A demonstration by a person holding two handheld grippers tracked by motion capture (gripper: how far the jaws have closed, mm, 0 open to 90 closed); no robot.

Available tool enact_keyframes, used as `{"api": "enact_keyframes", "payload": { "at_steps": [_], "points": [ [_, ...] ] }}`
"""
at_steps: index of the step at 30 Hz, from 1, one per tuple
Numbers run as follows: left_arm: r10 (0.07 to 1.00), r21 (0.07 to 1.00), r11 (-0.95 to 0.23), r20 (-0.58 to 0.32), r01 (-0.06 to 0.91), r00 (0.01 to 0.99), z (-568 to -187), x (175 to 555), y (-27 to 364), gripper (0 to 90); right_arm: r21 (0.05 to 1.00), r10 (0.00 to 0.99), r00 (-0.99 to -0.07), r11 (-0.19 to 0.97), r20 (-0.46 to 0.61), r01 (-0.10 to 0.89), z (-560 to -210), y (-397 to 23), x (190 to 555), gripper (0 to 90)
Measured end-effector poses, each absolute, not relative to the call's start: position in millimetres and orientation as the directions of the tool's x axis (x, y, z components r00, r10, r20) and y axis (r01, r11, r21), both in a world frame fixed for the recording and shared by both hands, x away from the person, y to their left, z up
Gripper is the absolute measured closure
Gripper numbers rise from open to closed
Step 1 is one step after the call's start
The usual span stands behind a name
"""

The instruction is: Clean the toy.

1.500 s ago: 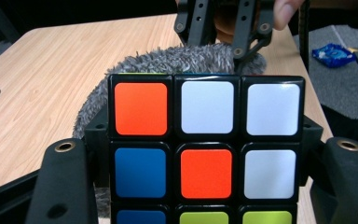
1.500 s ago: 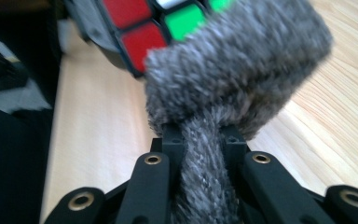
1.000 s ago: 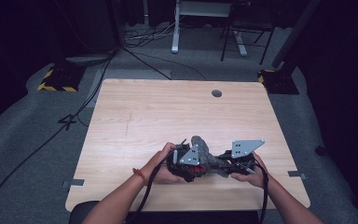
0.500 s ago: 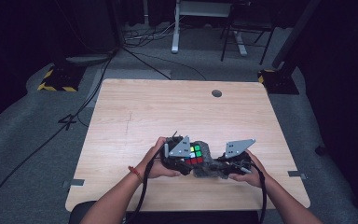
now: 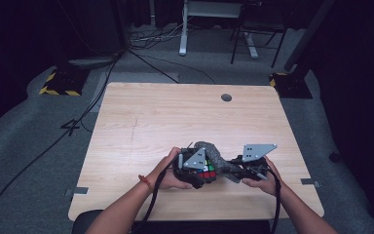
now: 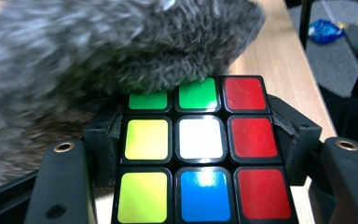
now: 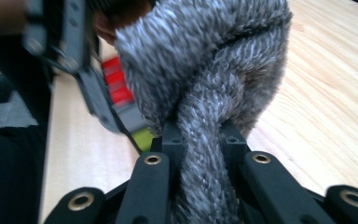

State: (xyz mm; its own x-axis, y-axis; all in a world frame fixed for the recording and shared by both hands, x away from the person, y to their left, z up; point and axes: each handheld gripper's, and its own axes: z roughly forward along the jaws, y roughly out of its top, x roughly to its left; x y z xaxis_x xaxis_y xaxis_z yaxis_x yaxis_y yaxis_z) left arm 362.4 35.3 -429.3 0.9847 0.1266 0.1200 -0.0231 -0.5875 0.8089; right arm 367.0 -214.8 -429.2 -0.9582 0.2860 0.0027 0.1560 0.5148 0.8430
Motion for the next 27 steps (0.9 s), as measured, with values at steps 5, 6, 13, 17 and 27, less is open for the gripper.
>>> {"api": "enact_keyframes", "payload": {
  "at_steps": [5,6,13,17,27],
  "points": [
    [0.145,0.837,-0.545,0.134,-0.034,0.980,-417.4,360.6,44.0,33.6,0.821,0.282,-0.959,0.547,0.002,0.162,-434.1,-210.6,366.7,78.3],
    [0.151,0.841,-0.540,0.121,-0.021,0.981,-417.6,361.7,45.8,33.6,0.821,0.272,-0.962,0.549,0.004,0.158,-434.5,-209.8,366.3,78.3],
    [0.217,0.821,-0.571,0.150,0.001,0.965,-421.3,370.4,48.7,33.7,0.832,0.212,-0.977,0.538,0.022,0.135,-431.6,-207.3,360.6,78.2],
    [0.214,0.805,-0.593,0.150,0.006,0.965,-425.5,373.0,46.8,33.6,0.852,0.190,-0.981,0.509,0.031,0.126,-428.5,-209.2,359.4,78.2],
    [0.140,0.832,-0.553,0.140,-0.039,0.980,-418.4,359.3,38.9,33.6,0.848,0.283,-0.959,0.511,-0.011,0.141,-425.8,-213.7,363.2,78.3]
  ]
}}
